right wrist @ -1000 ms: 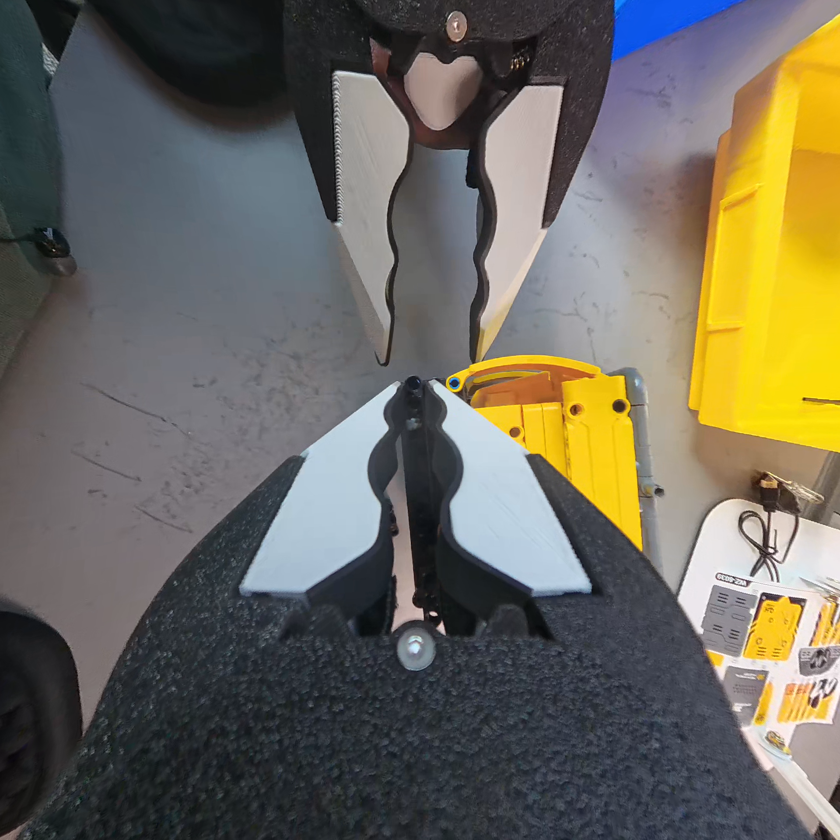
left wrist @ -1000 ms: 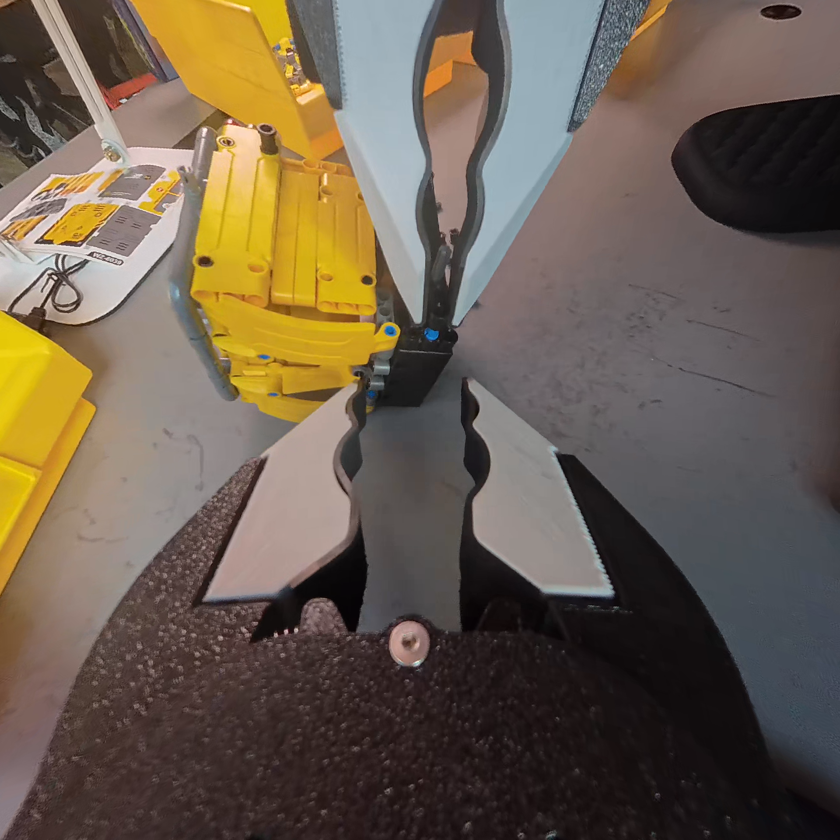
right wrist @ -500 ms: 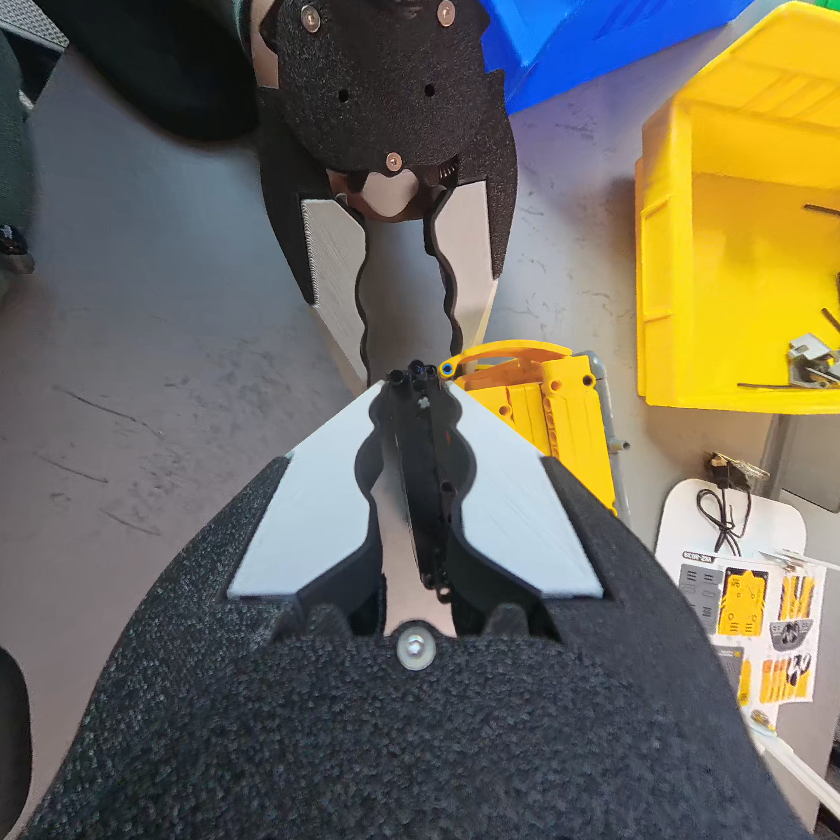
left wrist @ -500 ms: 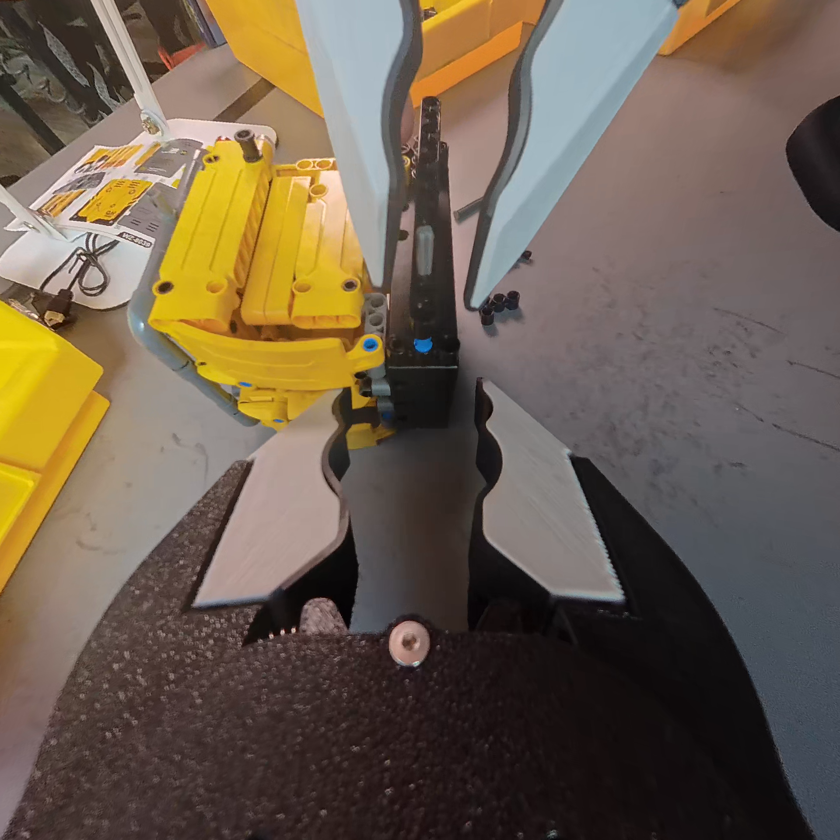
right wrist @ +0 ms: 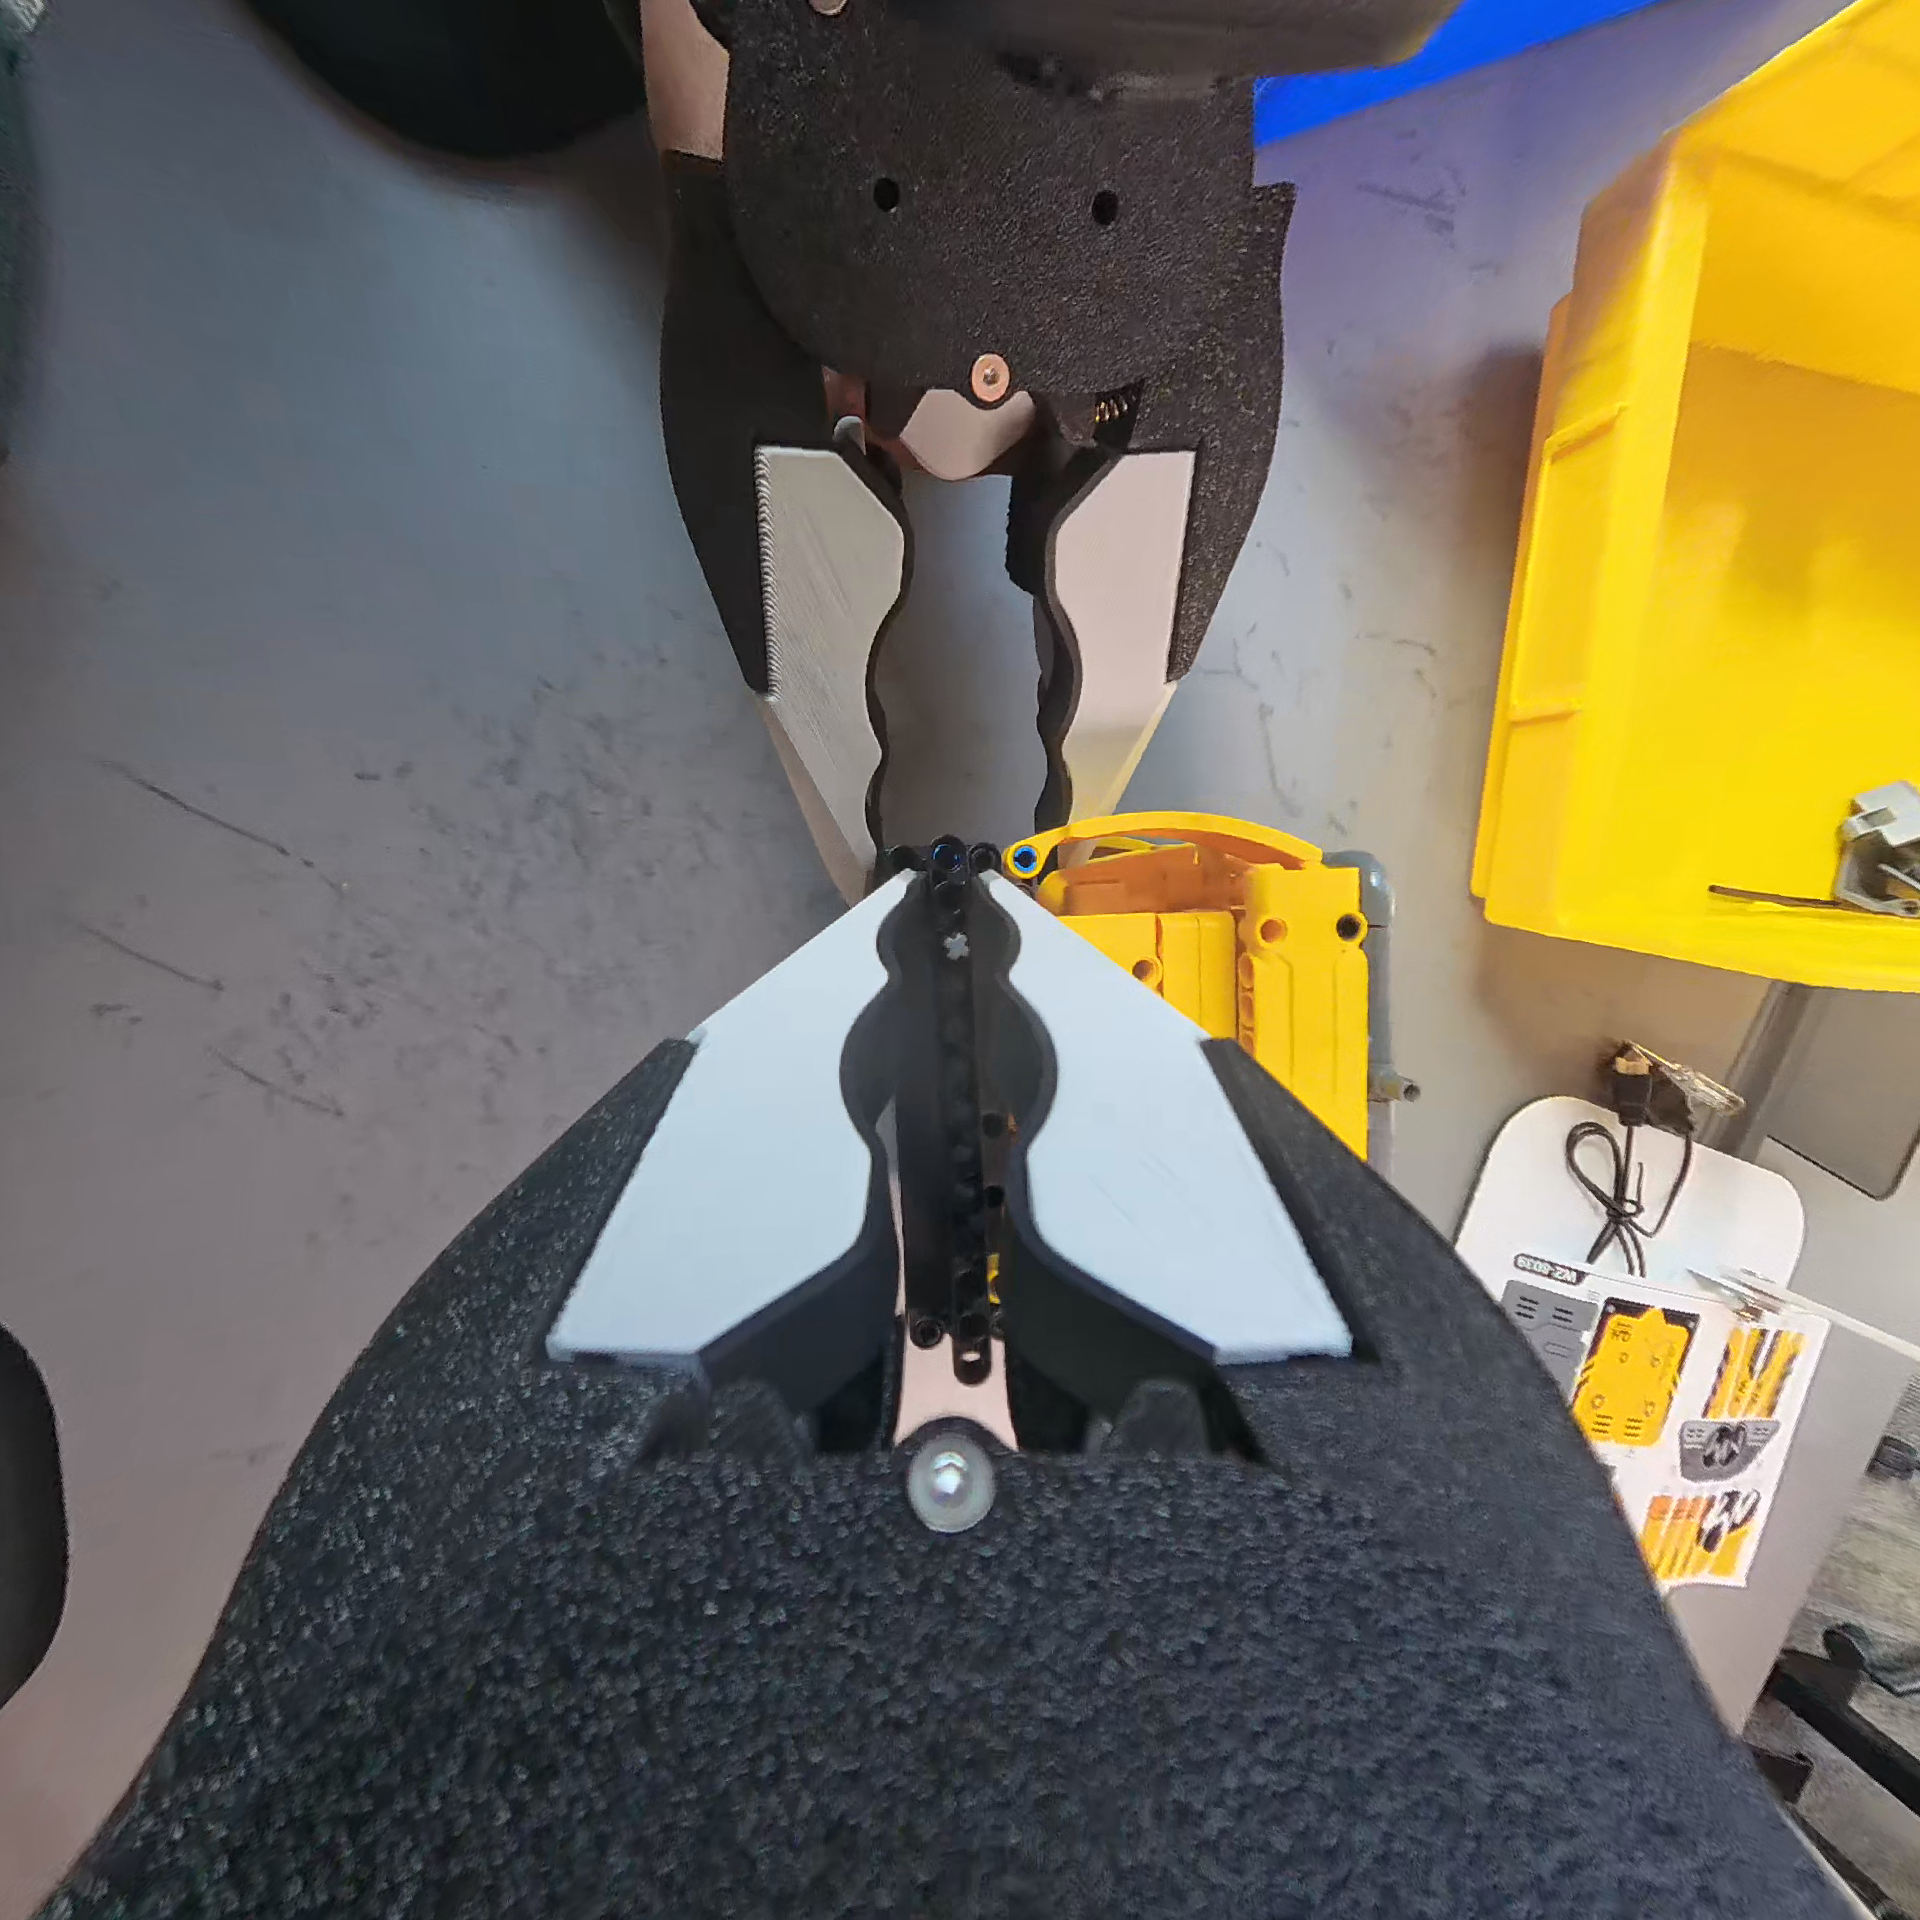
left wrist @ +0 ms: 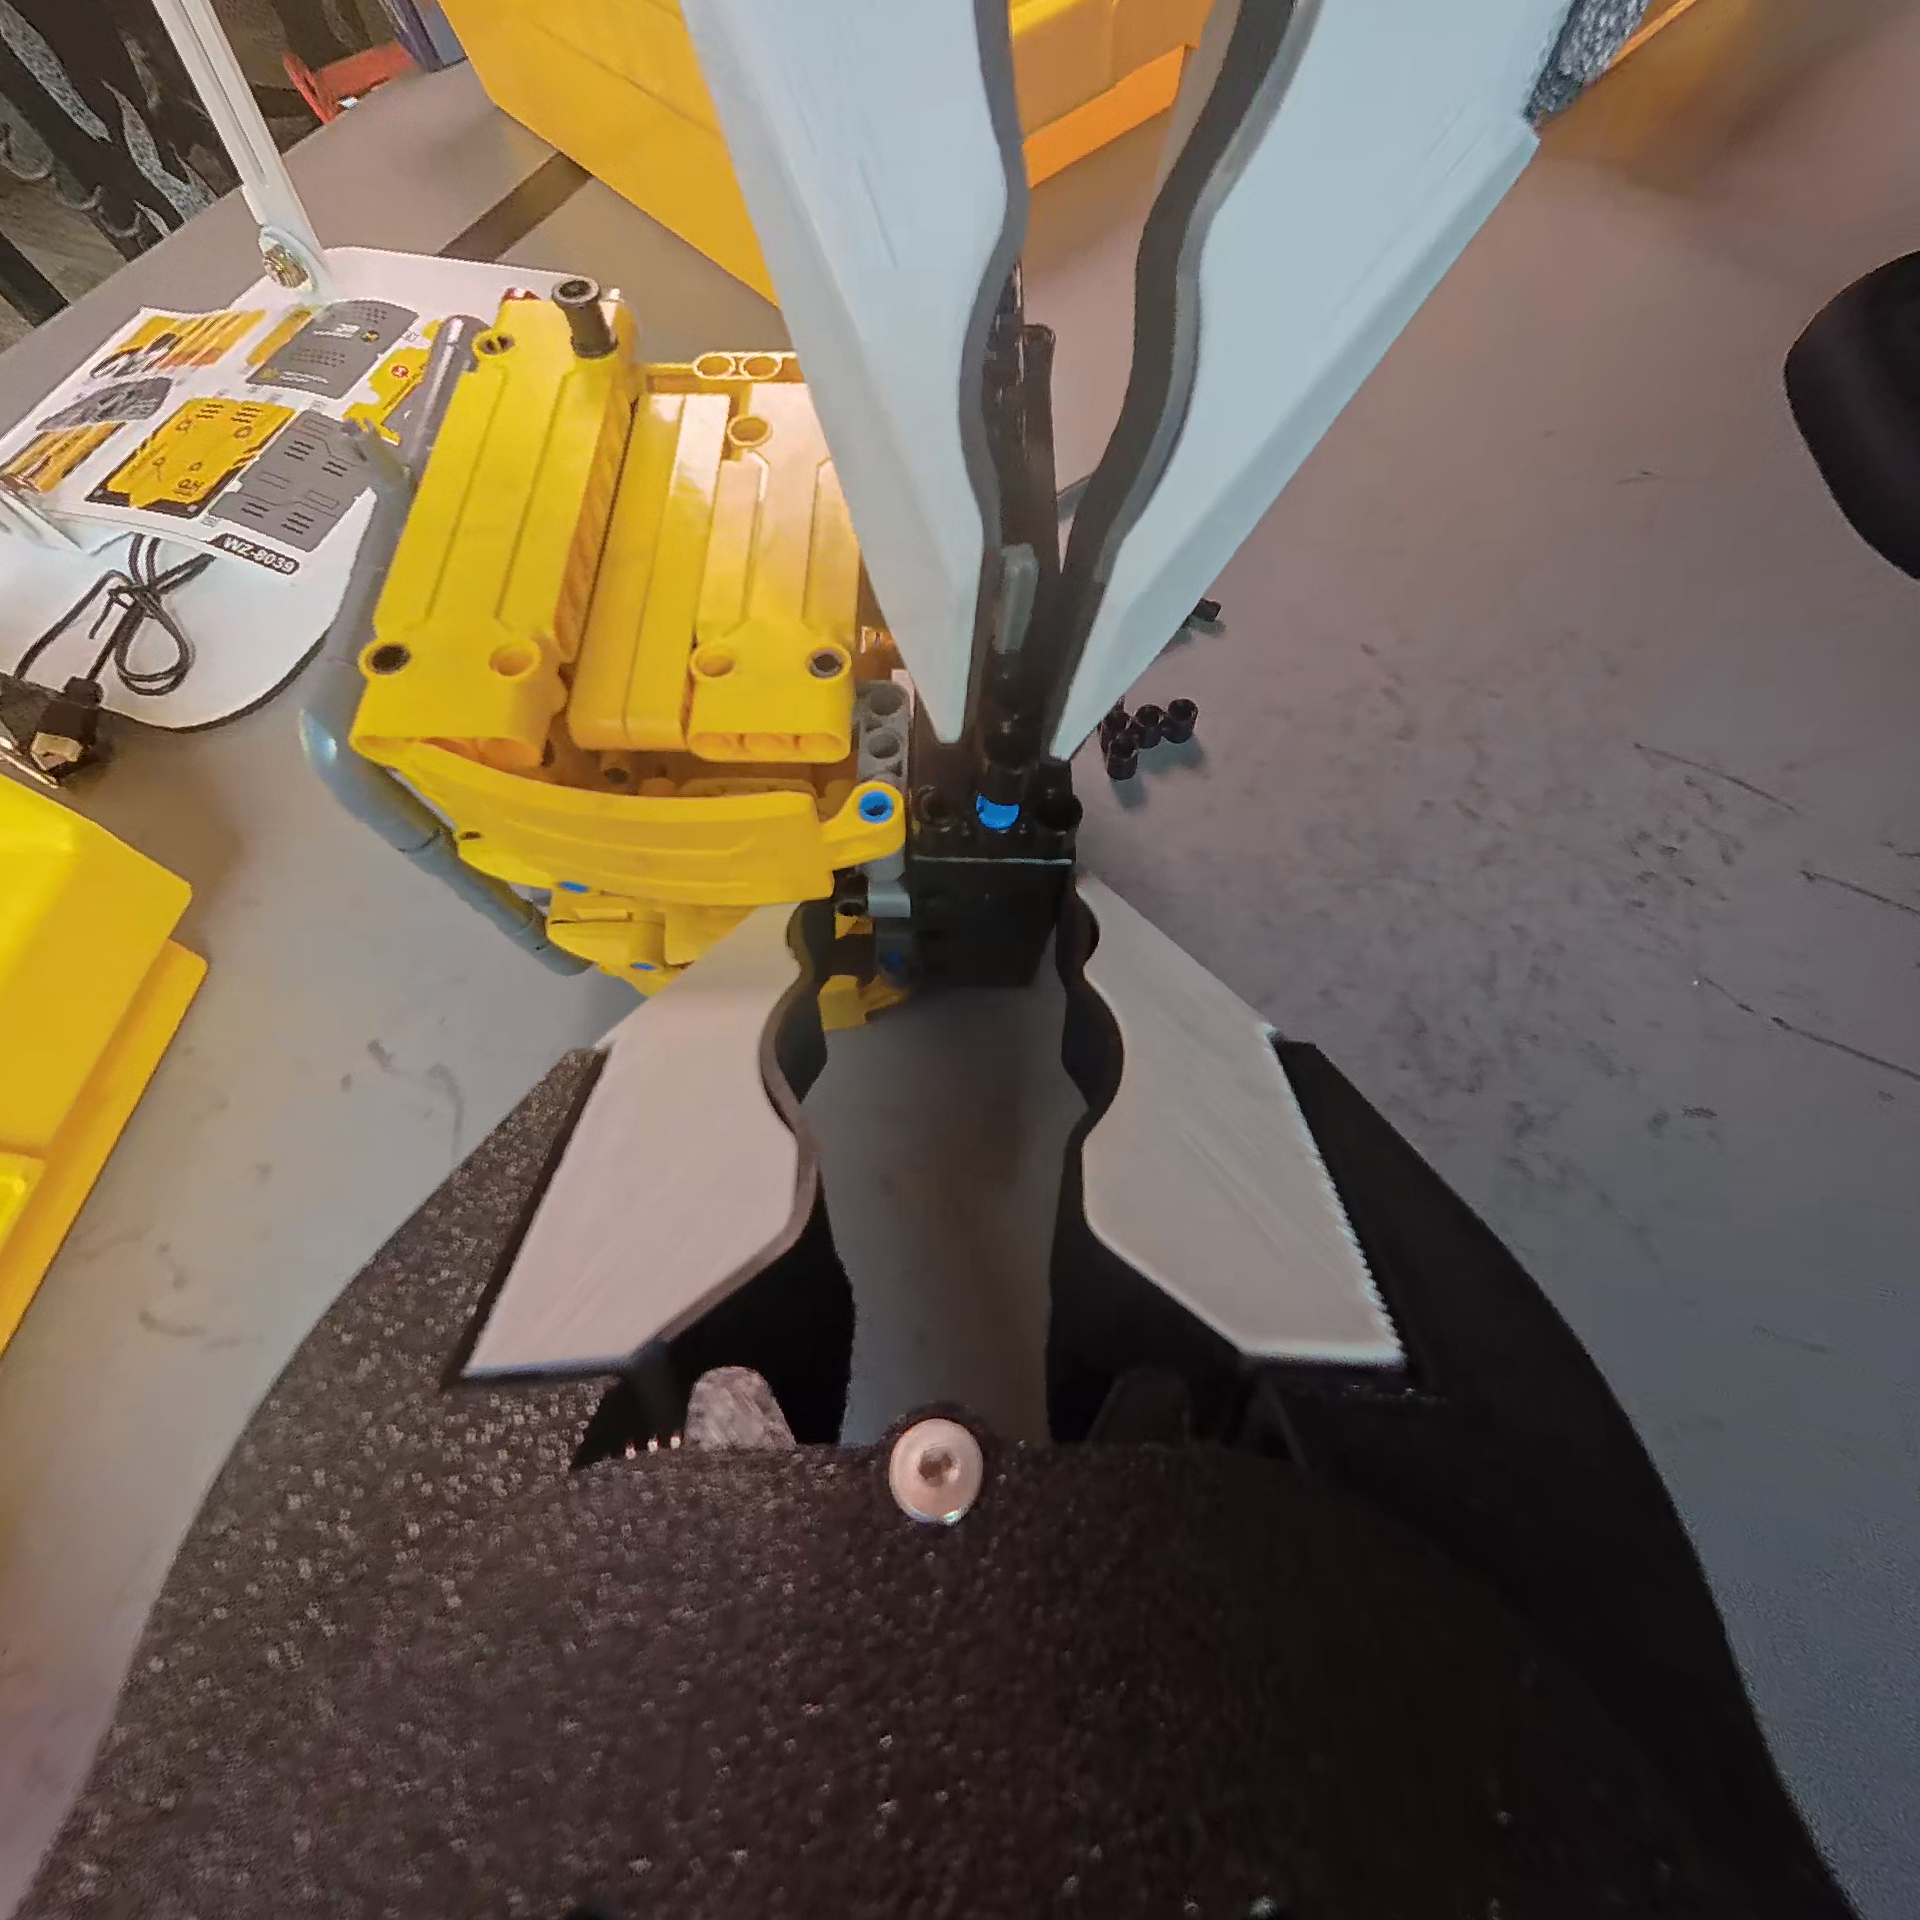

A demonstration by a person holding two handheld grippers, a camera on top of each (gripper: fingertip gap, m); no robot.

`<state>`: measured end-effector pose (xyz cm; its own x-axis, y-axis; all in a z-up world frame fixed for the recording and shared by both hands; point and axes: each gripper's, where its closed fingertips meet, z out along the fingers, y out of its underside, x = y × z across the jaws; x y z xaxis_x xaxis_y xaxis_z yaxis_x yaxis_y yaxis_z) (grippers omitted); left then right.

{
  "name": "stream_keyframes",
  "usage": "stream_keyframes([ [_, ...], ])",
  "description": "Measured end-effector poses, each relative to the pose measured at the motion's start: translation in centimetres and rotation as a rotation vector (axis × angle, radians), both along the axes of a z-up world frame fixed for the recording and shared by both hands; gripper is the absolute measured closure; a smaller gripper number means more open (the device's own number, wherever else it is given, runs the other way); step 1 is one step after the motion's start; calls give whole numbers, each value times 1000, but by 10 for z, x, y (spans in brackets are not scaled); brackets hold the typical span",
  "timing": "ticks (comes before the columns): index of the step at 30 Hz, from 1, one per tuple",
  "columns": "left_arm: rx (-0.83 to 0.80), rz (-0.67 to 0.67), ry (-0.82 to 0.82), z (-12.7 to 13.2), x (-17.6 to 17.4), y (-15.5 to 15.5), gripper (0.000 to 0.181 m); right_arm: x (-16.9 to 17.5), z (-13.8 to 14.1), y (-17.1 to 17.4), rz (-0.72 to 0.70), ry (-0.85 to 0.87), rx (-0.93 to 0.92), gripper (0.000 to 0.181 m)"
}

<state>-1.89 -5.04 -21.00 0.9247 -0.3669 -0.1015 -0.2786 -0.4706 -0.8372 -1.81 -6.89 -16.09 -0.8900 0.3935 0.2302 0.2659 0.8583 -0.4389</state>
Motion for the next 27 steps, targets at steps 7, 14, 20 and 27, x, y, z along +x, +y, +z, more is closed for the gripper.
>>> stream_keyframes([
  [7,-11,13,-8,1,-3,0,142,-4,-1,2,-43,-39,50,175],
  [14,-15,9,-2,1,-5,0,142,-3,-2,2,-3,-115,96,175],
  [20,-14,12,2,1,-7,-1,143,-5,-2,2,6,-141,143,175],
  [27,-1,11,6,2,-7,-2,143,-4,-3,2,2,-171,133,175],
])
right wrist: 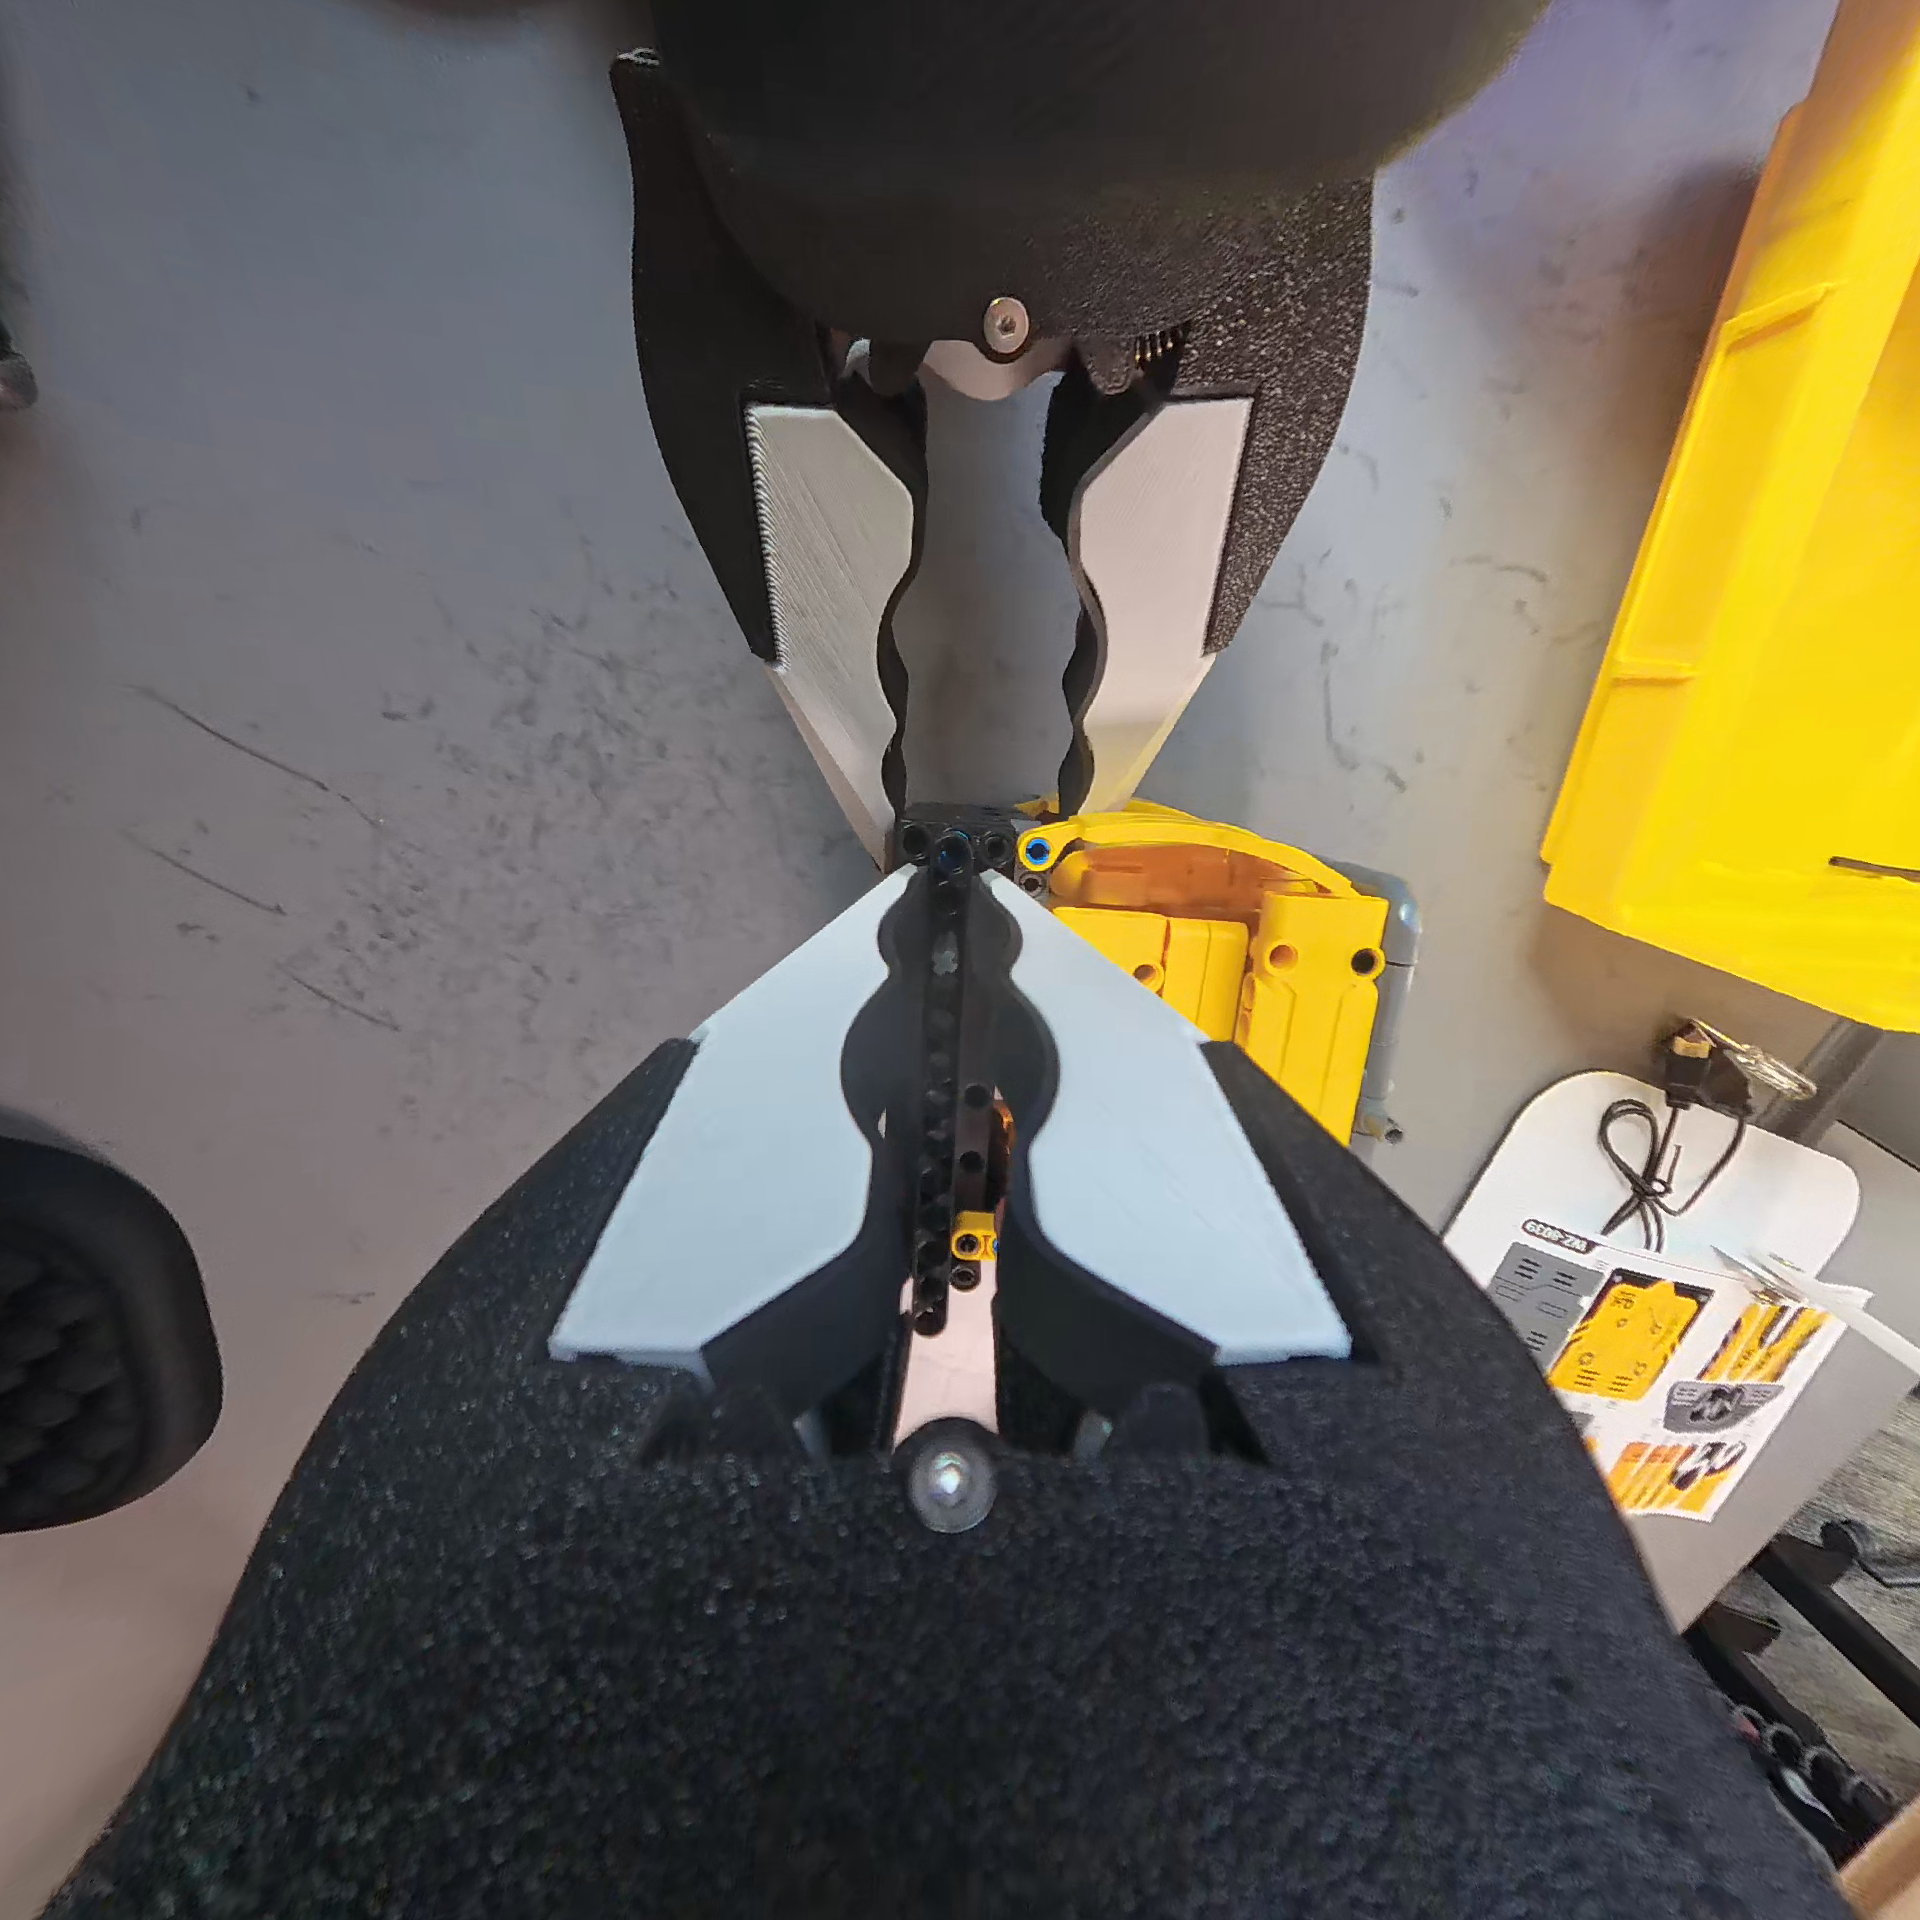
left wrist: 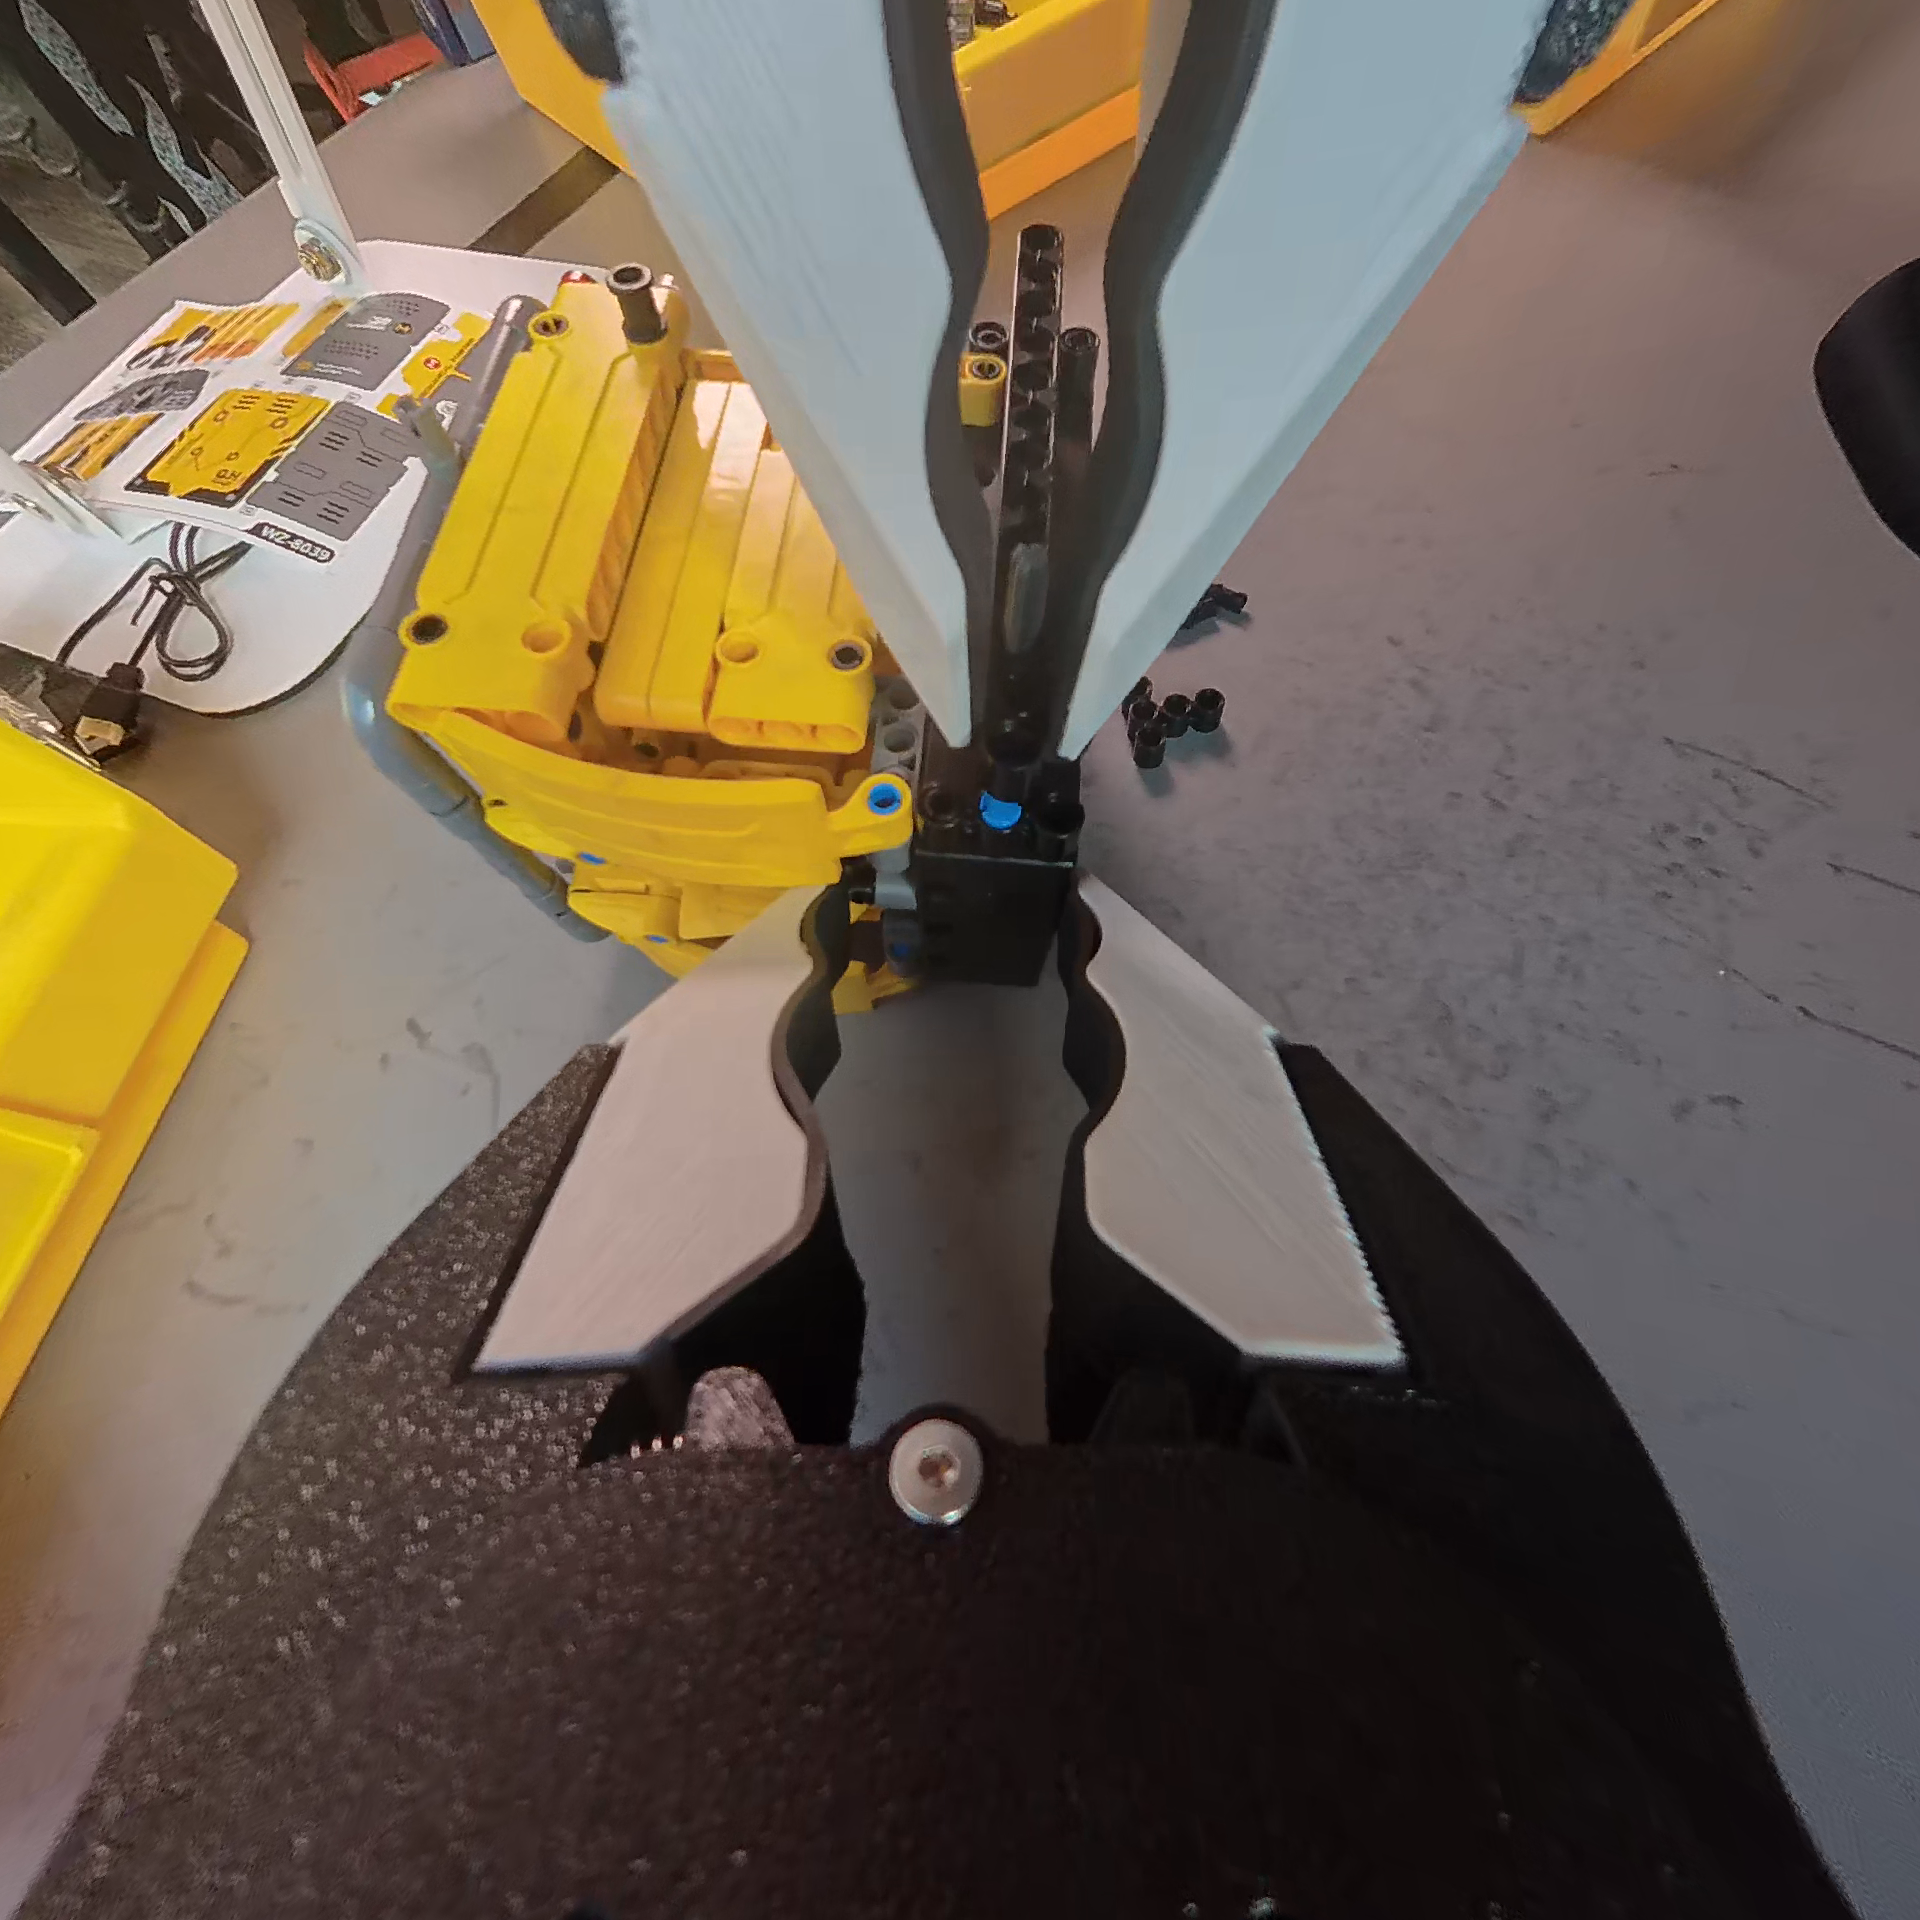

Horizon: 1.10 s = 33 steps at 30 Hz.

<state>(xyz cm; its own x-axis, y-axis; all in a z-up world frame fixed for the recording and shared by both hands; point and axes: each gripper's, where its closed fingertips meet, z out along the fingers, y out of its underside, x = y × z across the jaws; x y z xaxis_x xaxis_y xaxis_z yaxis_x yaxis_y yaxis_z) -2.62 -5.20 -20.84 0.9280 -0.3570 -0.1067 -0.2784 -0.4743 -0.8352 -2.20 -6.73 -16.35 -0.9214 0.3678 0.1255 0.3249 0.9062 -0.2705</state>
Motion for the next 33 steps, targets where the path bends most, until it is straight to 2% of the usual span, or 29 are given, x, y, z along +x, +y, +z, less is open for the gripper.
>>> stream_keyframes([
  [8,12,-12,-41,3,2,-2,148,0,-1,-1,26,35,42,175],
  [10,16,-24,-8,1,5,-3,148,5,-4,-4,-1,-26,-10,175],
  [14,12,-12,-78,4,1,-2,148,-5,-2,1,-63,26,-7,175],
  [18,9,-15,-35,0,3,-1,148,3,-7,-2,-1,-11,44,175],
  [22,2,-2,-46,1,2,-1,147,1,-7,0,-15,10,69,176],
  [24,-1,-10,-37,-1,5,0,147,5,-9,-1,-28,-34,35,175],
  [27,4,-5,-76,2,2,0,147,0,-5,0,-16,26,20,175],
  [30,18,-37,-92,3,9,-1,145,5,-4,-1,-63,1,-44,174],
  [33,23,-50,-84,3,11,0,143,5,-6,0,-36,59,-40,174],
])
